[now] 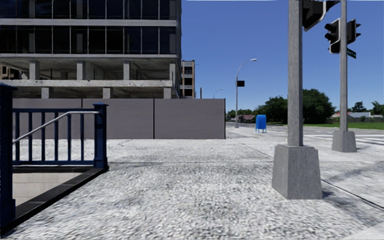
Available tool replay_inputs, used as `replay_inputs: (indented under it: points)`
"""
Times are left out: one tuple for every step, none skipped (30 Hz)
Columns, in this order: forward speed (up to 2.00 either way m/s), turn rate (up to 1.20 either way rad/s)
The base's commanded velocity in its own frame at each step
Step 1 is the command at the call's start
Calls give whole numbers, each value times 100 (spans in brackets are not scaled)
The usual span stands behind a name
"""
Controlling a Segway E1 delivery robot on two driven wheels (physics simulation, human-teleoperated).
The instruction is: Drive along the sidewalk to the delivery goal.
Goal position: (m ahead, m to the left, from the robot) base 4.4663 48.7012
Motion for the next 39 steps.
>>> replay_inputs:
  points:
    - [200,0]
    - [200,0]
    - [200,0]
    - [200,0]
    - [200,0]
    - [200,0]
    - [200,0]
    - [200,0]
    - [200,0]
    - [200,0]
    - [200,0]
    - [200,0]
    - [200,0]
    - [200,0]
    - [200,0]
    - [200,0]
    - [200,0]
    - [200,0]
    - [200,0]
    - [200,0]
    - [200,0]
    - [200,0]
    - [200,0]
    - [200,0]
    - [200,0]
    - [200,0]
    - [200,0]
    - [200,0]
    - [200,0]
    - [200,0]
    - [200,0]
    - [200,0]
    - [200,0]
    - [200,0]
    - [200,0]
    - [200,0]
    - [200,0]
    - [200,0]
    - [200,52]
